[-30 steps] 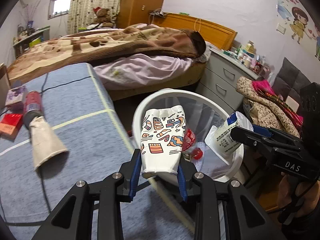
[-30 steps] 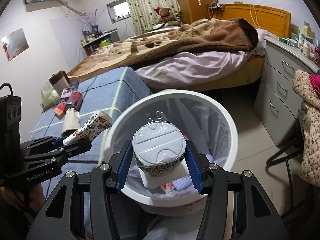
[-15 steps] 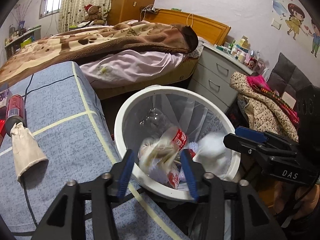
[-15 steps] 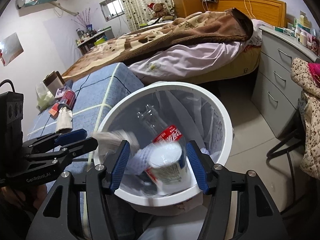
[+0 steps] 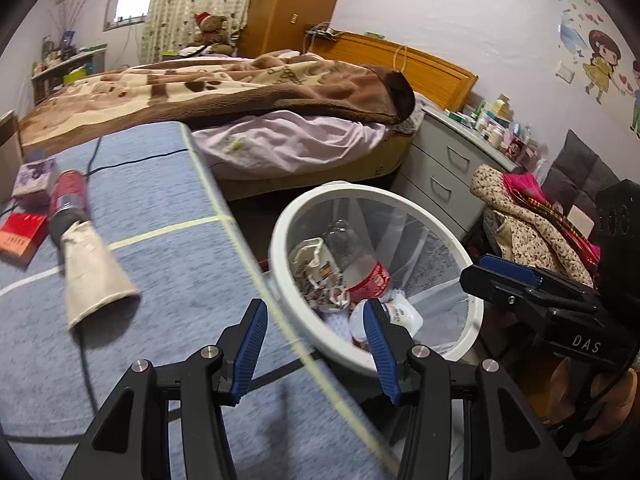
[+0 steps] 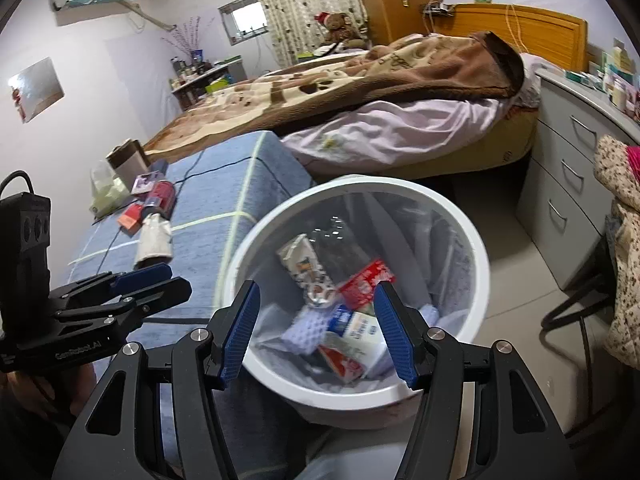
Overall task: Collect trash
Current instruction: 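Withdraw both grippers and move the left gripper toward the beige paper bag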
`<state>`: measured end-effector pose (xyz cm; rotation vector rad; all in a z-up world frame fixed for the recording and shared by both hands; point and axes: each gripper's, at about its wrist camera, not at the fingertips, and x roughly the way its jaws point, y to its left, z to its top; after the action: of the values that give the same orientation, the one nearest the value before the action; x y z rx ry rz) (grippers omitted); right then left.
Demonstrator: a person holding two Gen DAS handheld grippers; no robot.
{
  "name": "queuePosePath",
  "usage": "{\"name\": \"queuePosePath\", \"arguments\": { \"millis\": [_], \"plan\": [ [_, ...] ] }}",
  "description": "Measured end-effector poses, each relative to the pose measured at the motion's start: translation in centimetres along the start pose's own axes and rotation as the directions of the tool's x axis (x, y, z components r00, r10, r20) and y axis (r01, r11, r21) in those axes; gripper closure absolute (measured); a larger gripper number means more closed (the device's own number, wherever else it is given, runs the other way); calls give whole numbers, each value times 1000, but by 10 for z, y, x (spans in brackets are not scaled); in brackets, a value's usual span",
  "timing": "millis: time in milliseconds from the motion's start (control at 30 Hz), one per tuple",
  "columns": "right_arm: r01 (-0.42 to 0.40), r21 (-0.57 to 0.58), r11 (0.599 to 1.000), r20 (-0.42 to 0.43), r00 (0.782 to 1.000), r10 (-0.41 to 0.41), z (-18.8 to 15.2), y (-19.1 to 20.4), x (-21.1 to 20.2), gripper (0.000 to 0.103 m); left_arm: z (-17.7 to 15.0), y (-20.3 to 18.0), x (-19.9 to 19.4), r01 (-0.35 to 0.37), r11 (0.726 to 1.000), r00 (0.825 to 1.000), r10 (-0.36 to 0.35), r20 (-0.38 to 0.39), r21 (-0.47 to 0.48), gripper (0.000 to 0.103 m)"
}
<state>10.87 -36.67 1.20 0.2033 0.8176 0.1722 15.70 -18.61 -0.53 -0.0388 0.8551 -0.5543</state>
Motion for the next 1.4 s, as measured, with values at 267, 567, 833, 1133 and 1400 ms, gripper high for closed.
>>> {"name": "queuePosePath", "arguments": {
  "millis": [267,567,833,1133,1400],
  "plan": [
    [-59,-43,997,-6,998,58,-1,24,1,42,-15,28,-22,-57,996,998,58,11,-70,53],
    [-89,-99,991,-11,996,89,0,51,0,42,-29,55,-52,-126,984,991,131,40,-125,53],
    [-112,-158,981,-18,994,110,3,78,2,42,-37,77,-73,-166,970,982,180,62,-180,53],
    [-132,-197,972,-20,991,131,10,95,6,42,-32,97,-84,-215,951,968,238,80,-223,53],
    [-133,-215,967,-19,991,132,18,99,16,42,-18,115,-70,-223,939,967,247,61,-262,53]
  ]
}}
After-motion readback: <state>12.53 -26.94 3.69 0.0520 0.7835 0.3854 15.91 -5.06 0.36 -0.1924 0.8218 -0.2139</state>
